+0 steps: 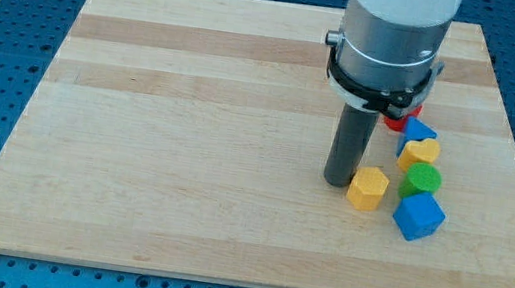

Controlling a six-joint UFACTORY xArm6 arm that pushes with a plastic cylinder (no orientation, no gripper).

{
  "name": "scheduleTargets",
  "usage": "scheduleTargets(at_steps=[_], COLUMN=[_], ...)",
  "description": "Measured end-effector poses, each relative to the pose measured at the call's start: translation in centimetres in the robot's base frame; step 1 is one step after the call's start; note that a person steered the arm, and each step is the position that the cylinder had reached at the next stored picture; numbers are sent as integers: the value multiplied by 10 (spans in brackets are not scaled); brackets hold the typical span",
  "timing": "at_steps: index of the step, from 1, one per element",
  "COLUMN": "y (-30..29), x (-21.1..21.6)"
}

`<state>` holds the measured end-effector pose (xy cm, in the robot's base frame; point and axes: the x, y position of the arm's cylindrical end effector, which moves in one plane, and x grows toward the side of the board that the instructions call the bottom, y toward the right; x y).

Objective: Place the yellow hexagon bottom to the blue cube

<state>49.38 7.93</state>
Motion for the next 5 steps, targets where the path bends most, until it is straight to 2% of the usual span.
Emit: scheduleTargets(at_steps=[1,3,5], y=[6,59,5], x=[-16,51,69])
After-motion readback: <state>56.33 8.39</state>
